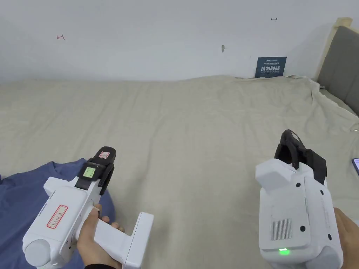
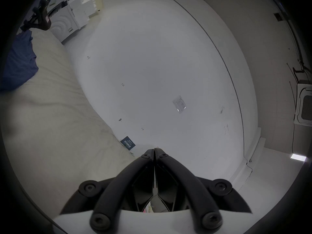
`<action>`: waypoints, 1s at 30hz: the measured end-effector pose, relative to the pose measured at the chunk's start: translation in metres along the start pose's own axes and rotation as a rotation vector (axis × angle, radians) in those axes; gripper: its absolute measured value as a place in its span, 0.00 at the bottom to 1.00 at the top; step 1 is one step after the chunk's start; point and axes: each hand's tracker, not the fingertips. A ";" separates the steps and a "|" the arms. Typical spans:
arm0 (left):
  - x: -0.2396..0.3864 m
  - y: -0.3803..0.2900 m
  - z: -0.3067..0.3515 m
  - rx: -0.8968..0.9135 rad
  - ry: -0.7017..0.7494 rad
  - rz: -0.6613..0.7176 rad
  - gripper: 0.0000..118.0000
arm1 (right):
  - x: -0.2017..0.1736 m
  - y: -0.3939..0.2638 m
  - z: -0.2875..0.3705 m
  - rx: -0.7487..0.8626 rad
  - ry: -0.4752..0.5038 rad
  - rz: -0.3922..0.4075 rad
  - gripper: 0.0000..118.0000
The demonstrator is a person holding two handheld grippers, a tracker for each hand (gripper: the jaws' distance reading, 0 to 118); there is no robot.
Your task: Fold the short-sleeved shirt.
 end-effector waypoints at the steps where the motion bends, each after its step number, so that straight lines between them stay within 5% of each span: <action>1: 0.007 -0.001 -0.001 -0.014 0.032 -0.104 0.00 | 0.004 -0.001 -0.002 -0.034 0.028 -0.072 0.00; 3: 0.028 -0.008 -0.003 -0.020 0.119 -0.373 0.00 | 0.018 -0.006 -0.008 -0.097 0.084 -0.260 0.00; 7: 0.060 -0.046 -0.012 0.043 0.312 -1.053 0.00 | 0.044 -0.027 -0.020 -0.248 0.267 -0.801 0.00; 9: 0.061 -0.066 -0.016 0.062 0.348 -1.311 0.00 | 0.045 -0.035 -0.021 -0.261 0.317 -0.933 0.00; 11: 0.057 -0.080 -0.020 0.046 0.371 -1.518 0.00 | 0.044 -0.035 -0.017 -0.262 0.337 -0.970 0.00; 13: 0.047 -0.083 -0.019 0.021 0.362 -1.584 0.00 | 0.040 -0.039 -0.016 -0.256 0.340 -0.960 0.00; 18: 0.041 -0.077 -0.018 0.001 0.366 -1.462 0.00 | 0.034 -0.038 -0.015 -0.249 0.341 -0.907 0.00; 30: 0.044 -0.074 -0.017 -0.003 0.350 -1.428 0.00 | 0.034 -0.039 -0.016 -0.244 0.336 -0.897 0.00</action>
